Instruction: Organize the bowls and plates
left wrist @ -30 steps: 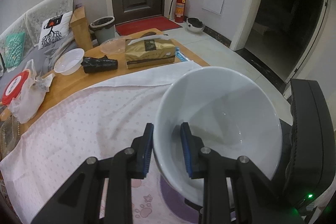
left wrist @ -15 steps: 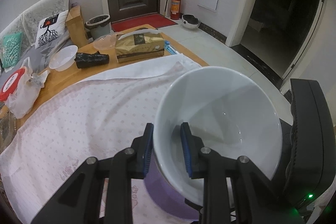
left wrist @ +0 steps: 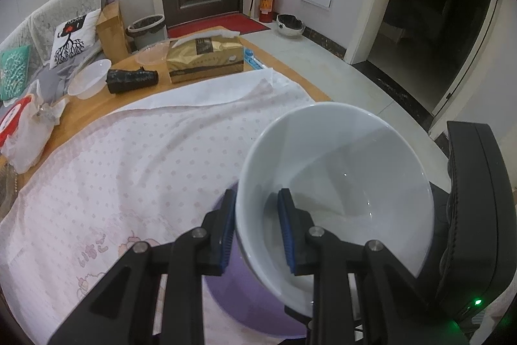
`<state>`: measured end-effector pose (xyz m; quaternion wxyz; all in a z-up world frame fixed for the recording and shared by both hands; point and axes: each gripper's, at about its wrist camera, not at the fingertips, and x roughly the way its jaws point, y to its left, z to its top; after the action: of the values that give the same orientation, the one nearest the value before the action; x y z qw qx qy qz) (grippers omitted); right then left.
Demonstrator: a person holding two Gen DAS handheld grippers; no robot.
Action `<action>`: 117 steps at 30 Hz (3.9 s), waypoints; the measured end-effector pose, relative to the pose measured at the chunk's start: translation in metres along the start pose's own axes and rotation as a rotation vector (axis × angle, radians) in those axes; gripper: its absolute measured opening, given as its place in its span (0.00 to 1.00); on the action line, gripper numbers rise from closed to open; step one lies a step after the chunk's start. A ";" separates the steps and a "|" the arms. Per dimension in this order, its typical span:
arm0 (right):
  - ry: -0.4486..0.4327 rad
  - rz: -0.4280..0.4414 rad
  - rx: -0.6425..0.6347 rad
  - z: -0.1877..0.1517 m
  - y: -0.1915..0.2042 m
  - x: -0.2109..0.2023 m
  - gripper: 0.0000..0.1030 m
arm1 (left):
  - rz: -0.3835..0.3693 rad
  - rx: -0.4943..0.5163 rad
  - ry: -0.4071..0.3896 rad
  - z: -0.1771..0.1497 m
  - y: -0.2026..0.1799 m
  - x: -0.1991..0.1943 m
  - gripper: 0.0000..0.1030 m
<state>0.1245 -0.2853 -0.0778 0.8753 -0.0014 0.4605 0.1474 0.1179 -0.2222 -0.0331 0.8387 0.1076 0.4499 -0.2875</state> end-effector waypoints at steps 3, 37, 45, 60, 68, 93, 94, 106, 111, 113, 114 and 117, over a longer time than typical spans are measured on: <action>0.011 0.006 0.004 -0.006 -0.002 0.002 0.97 | -0.002 -0.003 0.011 -0.003 -0.001 0.004 0.22; 0.091 0.007 -0.049 -0.026 -0.013 0.032 0.97 | -0.078 -0.030 0.092 -0.017 0.009 0.048 0.23; 0.093 0.002 -0.024 -0.026 -0.011 0.032 0.97 | -0.071 -0.028 0.103 -0.017 0.009 0.048 0.23; 0.117 0.023 -0.009 -0.026 -0.011 0.026 0.97 | -0.055 -0.022 0.095 -0.015 0.007 0.040 0.26; 0.092 0.019 -0.005 -0.031 -0.010 0.008 0.97 | -0.033 -0.020 0.057 -0.013 0.007 0.018 0.33; -0.171 0.026 0.026 -0.024 -0.005 -0.095 0.97 | 0.117 -0.059 -0.174 -0.039 0.010 -0.077 1.00; -0.181 0.023 0.029 -0.024 -0.006 -0.097 0.97 | 0.126 -0.065 -0.194 -0.041 0.011 -0.080 1.00; -0.280 -0.006 0.050 -0.015 -0.006 -0.107 0.97 | 0.272 -0.143 -0.336 -0.066 0.029 -0.112 1.00; -0.317 -0.004 0.038 -0.010 0.002 -0.109 0.97 | 0.332 -0.174 -0.392 -0.078 0.035 -0.124 1.00; -0.338 -0.004 0.027 -0.007 0.006 -0.111 0.97 | 0.350 -0.187 -0.412 -0.082 0.037 -0.130 1.00; -0.344 -0.004 0.024 -0.006 0.007 -0.112 0.97 | 0.360 -0.193 -0.423 -0.084 0.038 -0.133 1.00; -0.372 -0.001 0.008 -0.001 0.014 -0.115 0.97 | 0.393 -0.208 -0.455 -0.091 0.042 -0.141 1.00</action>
<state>0.0593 -0.3018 0.0164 0.9454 0.0293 0.2915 0.1428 0.0186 -0.0941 0.0269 0.9638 0.0389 0.2483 -0.0892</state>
